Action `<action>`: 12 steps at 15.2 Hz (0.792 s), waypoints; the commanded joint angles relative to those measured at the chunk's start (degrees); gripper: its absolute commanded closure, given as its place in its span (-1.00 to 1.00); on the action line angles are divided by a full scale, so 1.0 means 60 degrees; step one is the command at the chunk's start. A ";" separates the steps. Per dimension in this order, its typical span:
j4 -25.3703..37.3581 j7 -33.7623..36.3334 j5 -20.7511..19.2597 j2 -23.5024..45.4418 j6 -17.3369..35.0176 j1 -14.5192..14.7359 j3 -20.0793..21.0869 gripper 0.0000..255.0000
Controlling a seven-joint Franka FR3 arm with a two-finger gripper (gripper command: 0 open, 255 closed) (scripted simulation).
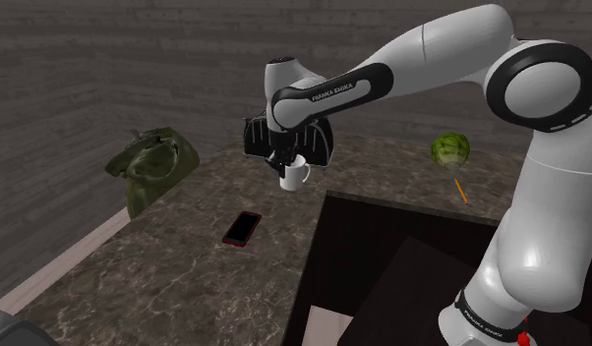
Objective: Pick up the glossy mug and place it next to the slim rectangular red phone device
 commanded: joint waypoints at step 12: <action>-0.0923 0.0179 -0.0150 0.0614 0.1535 0.0007 -0.0035 1.00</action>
